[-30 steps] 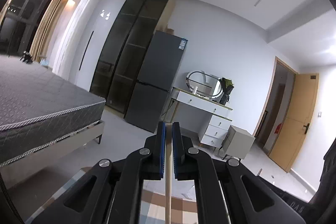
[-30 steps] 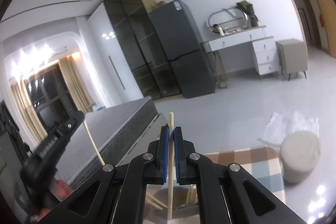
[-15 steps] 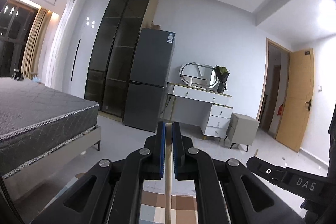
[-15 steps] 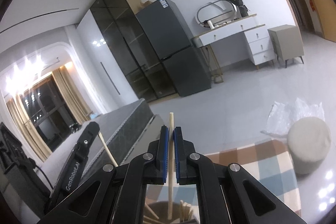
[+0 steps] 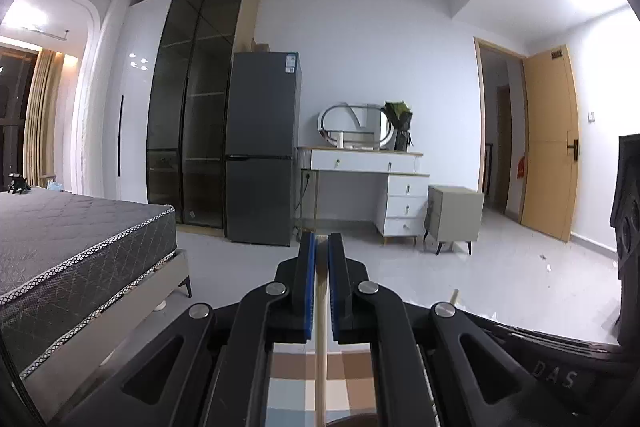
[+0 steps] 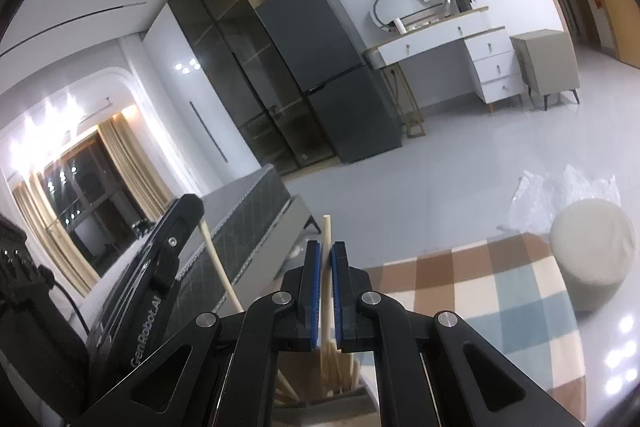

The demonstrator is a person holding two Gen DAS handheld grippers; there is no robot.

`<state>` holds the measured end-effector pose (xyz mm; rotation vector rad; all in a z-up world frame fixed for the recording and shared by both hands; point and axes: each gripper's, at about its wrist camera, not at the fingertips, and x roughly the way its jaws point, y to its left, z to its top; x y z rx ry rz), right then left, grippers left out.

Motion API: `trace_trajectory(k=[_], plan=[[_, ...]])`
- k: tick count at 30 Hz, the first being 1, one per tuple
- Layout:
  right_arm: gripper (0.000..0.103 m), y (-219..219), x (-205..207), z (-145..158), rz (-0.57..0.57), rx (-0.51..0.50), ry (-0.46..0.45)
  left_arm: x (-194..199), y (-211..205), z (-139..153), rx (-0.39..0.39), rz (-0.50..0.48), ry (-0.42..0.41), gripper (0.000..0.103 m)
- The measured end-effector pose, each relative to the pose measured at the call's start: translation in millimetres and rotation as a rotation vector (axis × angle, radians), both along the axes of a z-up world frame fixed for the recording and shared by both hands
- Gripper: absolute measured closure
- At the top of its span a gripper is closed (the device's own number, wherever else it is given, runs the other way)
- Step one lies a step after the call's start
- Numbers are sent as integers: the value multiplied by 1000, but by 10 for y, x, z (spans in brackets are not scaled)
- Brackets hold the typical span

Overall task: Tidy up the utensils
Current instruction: 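Lift both held chopsticks and carry them over the grey holder, then open both grippers to drop the chopsticks into the holder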

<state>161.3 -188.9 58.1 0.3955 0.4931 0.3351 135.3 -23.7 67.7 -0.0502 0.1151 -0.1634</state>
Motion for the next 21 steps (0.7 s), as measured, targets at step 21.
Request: trace_trajectory(k=[21], plan=[[95,157,-233,-116,68,2,144,-166,165,187,-42,-161,291,101]])
